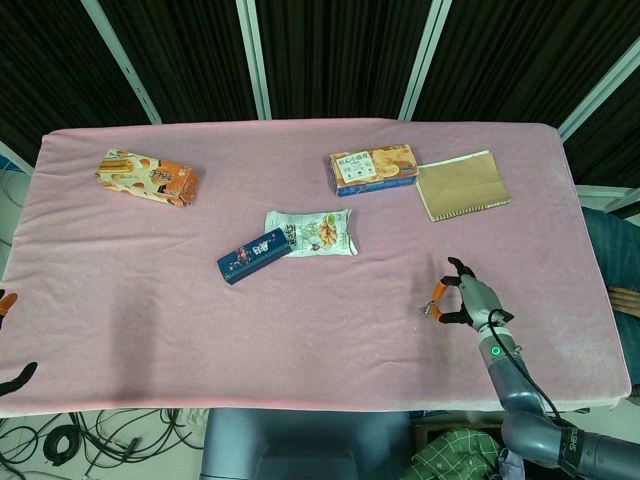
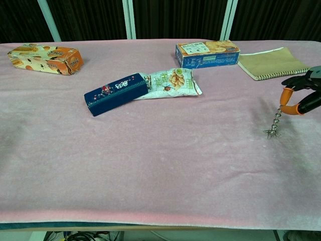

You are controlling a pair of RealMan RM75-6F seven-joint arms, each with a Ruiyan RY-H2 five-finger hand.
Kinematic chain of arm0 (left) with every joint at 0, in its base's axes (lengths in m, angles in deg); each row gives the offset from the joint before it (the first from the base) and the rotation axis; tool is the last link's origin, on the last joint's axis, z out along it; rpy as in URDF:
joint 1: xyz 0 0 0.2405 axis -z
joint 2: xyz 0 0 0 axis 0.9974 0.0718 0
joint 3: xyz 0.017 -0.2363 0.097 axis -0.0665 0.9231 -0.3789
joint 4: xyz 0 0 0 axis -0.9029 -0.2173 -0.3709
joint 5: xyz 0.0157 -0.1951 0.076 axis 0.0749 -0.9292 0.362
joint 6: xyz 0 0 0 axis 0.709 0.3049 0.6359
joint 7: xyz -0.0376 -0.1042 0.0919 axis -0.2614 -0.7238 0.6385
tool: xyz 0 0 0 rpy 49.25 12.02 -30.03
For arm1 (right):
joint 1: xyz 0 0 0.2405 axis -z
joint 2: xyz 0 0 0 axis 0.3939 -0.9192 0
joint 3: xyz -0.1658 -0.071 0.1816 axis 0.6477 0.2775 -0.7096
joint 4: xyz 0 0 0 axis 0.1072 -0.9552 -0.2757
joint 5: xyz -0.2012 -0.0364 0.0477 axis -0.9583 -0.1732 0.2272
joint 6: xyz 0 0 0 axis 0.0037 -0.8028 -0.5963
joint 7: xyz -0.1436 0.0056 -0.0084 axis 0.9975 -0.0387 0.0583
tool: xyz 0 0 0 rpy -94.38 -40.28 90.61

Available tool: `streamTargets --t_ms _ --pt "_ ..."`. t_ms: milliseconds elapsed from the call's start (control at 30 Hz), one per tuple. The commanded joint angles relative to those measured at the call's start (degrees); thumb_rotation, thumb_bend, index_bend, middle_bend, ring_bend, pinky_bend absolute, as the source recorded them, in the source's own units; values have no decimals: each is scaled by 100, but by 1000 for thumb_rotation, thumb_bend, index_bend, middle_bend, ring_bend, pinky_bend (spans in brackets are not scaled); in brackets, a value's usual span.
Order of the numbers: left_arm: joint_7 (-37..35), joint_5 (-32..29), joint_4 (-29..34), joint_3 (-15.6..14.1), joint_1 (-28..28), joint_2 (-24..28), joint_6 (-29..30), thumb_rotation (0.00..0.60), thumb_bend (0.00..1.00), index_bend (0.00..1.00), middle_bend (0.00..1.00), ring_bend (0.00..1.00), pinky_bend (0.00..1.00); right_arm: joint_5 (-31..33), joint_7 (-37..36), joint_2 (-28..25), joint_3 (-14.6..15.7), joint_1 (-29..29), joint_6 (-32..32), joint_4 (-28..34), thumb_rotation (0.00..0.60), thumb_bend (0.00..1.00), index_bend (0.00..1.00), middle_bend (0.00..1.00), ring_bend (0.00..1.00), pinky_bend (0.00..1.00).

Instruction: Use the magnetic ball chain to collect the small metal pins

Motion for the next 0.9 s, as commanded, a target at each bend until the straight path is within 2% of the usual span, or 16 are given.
streamTargets --t_ms 33,900 --pt "5 0 1 1 3 -1 -3 600 223 67 15 0 0 24 -8 9 -17 -4 1 -40 600 387 604 2 21 200" --pt "42 -2 14 -6 7 -14 -12 600 224 67 15 0 0 91 -84 47 -29 20 115 -231 600 387 604 2 21 200"
